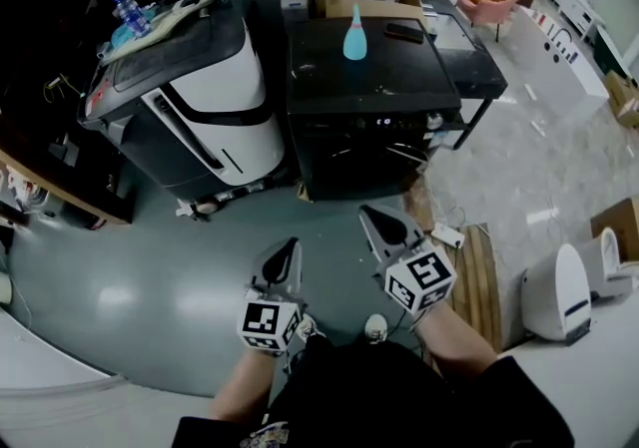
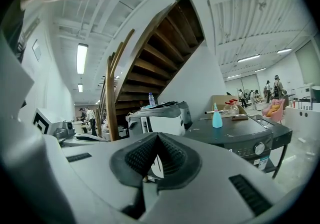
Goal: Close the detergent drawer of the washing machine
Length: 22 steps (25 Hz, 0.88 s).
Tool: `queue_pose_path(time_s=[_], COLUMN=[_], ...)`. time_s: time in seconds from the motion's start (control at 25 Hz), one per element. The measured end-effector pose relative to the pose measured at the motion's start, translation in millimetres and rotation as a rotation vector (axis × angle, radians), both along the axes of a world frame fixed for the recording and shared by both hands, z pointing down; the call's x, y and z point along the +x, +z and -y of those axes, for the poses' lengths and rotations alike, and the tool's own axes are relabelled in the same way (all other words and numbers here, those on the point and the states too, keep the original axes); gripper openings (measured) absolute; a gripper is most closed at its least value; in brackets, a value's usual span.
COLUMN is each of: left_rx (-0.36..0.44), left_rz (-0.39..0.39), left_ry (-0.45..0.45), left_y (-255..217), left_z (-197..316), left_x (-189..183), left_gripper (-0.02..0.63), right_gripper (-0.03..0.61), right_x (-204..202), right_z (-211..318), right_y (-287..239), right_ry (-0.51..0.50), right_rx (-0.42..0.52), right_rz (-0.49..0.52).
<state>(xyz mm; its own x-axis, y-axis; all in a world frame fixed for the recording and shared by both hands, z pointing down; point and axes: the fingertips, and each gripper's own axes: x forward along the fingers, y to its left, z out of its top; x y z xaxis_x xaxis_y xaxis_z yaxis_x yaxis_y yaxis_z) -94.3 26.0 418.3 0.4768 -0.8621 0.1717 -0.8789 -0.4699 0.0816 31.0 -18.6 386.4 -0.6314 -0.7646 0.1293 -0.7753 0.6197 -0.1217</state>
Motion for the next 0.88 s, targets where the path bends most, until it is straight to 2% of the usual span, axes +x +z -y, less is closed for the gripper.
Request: queue_pose_path(time_s=[0.24,0.44,0.64,0.88], left_rx=[0.008,0.019,0.017,0.014], left_rz=[-0.002,-0.008,-0.008,0.006], left_ry=[0.007,0.0,-0.008,-0.017], left_y=[-4,-7,-4,-3], left_z=[-25,-50,-69,-80], left_x=[72,112,134,141], left_gripper=[0.003,0.003,0.003,0.003], right_gripper=[-0.002,-0.002,-0.002,-0.003], right_x=[65,102,121,125], right_z=[-28,-55,-72,-82], right_y=[-2,-3,2,5], right_ry=[-0.015,-0.027,-0.044,-0.053], right_rx=[0.012,0.021,0.025,-0.002], right_rz=[0.006,0.012,0.034,0.051])
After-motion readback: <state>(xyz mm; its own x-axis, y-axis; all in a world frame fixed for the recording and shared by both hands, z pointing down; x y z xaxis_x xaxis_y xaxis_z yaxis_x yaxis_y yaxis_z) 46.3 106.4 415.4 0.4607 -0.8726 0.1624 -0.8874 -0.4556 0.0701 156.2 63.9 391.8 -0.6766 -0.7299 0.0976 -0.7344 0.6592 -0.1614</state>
